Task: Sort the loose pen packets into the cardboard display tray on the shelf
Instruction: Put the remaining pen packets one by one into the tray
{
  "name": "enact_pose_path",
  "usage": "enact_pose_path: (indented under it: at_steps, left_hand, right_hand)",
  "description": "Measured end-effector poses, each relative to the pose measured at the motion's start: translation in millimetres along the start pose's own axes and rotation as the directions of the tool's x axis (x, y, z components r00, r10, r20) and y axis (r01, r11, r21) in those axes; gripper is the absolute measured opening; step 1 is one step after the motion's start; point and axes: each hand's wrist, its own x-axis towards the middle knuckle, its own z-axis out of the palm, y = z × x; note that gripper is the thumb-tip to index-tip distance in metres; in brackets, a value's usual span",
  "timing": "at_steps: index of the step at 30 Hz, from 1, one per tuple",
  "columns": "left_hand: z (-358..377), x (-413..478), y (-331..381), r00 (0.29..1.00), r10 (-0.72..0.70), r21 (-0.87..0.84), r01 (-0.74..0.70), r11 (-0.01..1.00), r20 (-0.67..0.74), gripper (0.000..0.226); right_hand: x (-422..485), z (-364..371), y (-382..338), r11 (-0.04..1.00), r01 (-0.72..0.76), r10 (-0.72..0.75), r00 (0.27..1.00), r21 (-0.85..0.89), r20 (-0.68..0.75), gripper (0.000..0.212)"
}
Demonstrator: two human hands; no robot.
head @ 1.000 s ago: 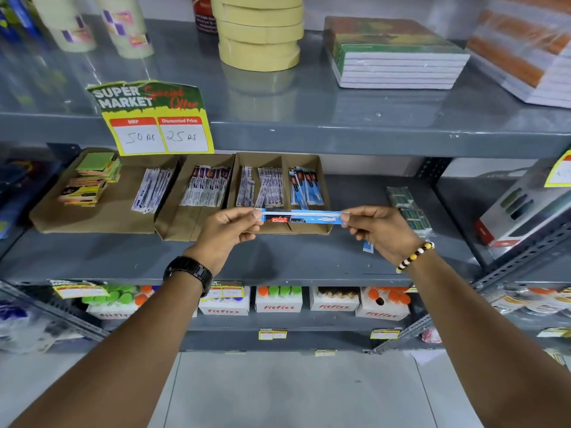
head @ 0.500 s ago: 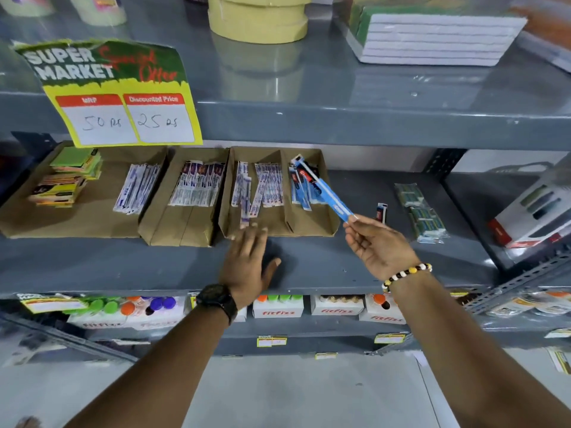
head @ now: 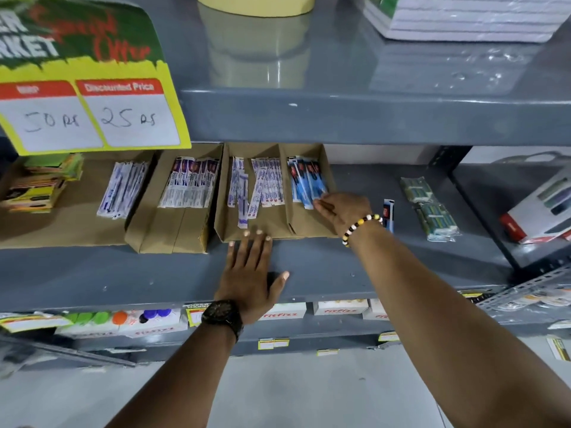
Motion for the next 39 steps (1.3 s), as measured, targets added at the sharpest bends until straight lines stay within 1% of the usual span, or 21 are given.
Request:
enact_pose_path:
  at_steps: [1, 2, 3, 5, 6, 7, 8, 10, 12, 14, 16, 18, 20, 22, 24, 25, 26, 29, 33, 37, 39]
  left_hand:
    - [-0.5, -0.2, -0.2, 1.000, 0.001, 0.002, -0.001, 1.000, 0.003, 0.080]
    - [-1.4, 0.1, 0.2, 1.000, 0.003, 0.005, -0.003, 1.000, 0.005, 0.080]
    - [-2.0, 0.0, 0.2, 1.000, 0.003, 0.013, -0.003, 1.000, 0.009, 0.080]
    - [-4.0, -0.3, 1.4, 1.000, -0.004, 0.026, 0.003, 1.000, 0.024, 0.080]
    - [-4.3, -0.3, 1.8, 1.000, -0.011, 0.030, 0.010, 1.000, 0.028, 0.079]
    - [-4.4, 0.0, 2.1, 0.999, -0.018, 0.035, 0.017, 0.999, 0.028, 0.079]
    - [-4.2, -0.2, 2.0, 0.999, -0.024, 0.042, 0.022, 0.999, 0.032, 0.079]
    - [-2.9, -0.1, 2.6, 0.999, -0.020, 0.050, 0.018, 0.999, 0.037, 0.079]
    - [-1.7, -0.4, 2.1, 0.999, -0.013, 0.052, 0.011, 0.999, 0.032, 0.080]
    - [-1.0, -0.7, 1.3, 1.000, -0.010, 0.056, 0.009, 0.998, 0.022, 0.079]
    - [-1.7, -0.8, 2.2, 1.000, -0.003, 0.056, 0.003, 0.998, 0.007, 0.078]
    - [-2.4, -0.9, 2.8, 1.000, 0.005, 0.057, -0.005, 0.998, -0.002, 0.077]
    - [-2.7, -1.3, 2.7, 1.000, 0.007, 0.069, -0.006, 0.998, -0.007, 0.077]
    - [-2.9, -1.6, 2.8, 1.000, 0.003, 0.075, -0.003, 0.997, -0.008, 0.077]
    - [-2.8, -1.3, 2.5, 1.000, -0.002, 0.079, 0.003, 0.997, -0.002, 0.077]
    - [-3.0, -1.3, 2.6, 1.000, -0.006, 0.080, 0.005, 0.997, 0.004, 0.077]
    - [-3.0, -1.3, 3.1, 1.000, -0.009, 0.078, 0.008, 0.997, 0.010, 0.077]
    - [-3.5, -0.9, 2.8, 1.000, -0.016, 0.072, 0.015, 0.997, 0.019, 0.077]
    - [-2.7, -1.9, 2.4, 0.999, -0.019, 0.065, 0.018, 0.998, 0.027, 0.077]
    - [-4.0, -0.7, 1.9, 0.998, -0.036, 0.055, 0.033, 0.998, 0.050, 0.081]
    - [-5.2, -0.3, 2.8, 0.995, -0.048, 0.050, 0.044, 0.998, 0.083, 0.084]
  right_hand:
    - [-2.8, -3.9, -1.2, 1.000, 0.016, -0.017, 0.999, -0.022, -0.031, 0.036]
    - [-5.9, -10.2, -1.5, 0.999, 0.046, -0.047, 0.997, -0.015, -0.060, 0.039]
    - [-12.4, -18.0, -1.7, 0.997, 0.071, -0.069, 0.995, 0.030, -0.075, 0.037]
    - [-25.0, -38.5, 1.4, 0.975, 0.099, -0.092, 0.995, 0.201, -0.045, 0.029]
    - [-29.6, -49.8, 4.2, 0.958, 0.120, -0.106, 0.992, 0.260, -0.066, 0.029]
    - [-34.4, -60.6, 5.1, 0.963, 0.142, -0.115, 0.985, 0.229, -0.129, 0.027]
    - [-35.6, -71.9, 6.4, 0.976, 0.169, -0.137, 0.968, 0.141, -0.209, 0.023]
    - [-32.8, -96.5, 11.6, 0.964, 0.178, -0.242, 0.899, -0.198, -0.365, 0.022]
    - [-29.4, -116.9, 17.8, 0.850, 0.089, -0.352, 0.830, -0.520, -0.433, 0.021]
    - [-29.3, -128.6, 24.9, 0.701, -0.014, -0.413, 0.807, -0.713, -0.422, 0.018]
    - [-24.9, -137.2, 33.7, 0.542, -0.094, -0.424, 0.827, -0.835, -0.369, 0.027]
    - [-21.3, -139.2, 41.1, 0.420, -0.126, -0.427, 0.846, -0.899, -0.318, 0.041]
    - [-17.5, -138.4, 46.5, 0.341, -0.123, -0.444, 0.853, -0.932, -0.274, 0.047]
    - [-14.8, -138.2, 47.6, 0.306, -0.125, -0.460, 0.848, -0.944, -0.262, 0.047]
    - [-13.0, -138.3, 46.1, 0.307, -0.125, -0.460, 0.848, -0.943, -0.262, 0.043]
    - [-12.4, -139.2, 45.0, 0.329, -0.137, -0.445, 0.850, -0.934, -0.282, 0.040]
    - [-10.7, -141.4, 43.9, 0.359, -0.146, -0.435, 0.848, -0.922, -0.304, 0.038]
    - [-10.7, -139.2, 37.3, 0.500, -0.176, -0.369, 0.843, -0.848, -0.392, 0.033]
    - [-10.1, -141.3, 34.8, 0.570, -0.194, -0.323, 0.841, -0.799, -0.434, 0.023]
    - [-20.7, -145.9, 38.3, 0.654, -0.075, -0.388, 0.821, -0.753, -0.418, 0.006]
    - [-27.7, -150.5, 40.5, 0.694, -0.016, -0.423, 0.800, -0.720, -0.425, 0.006]
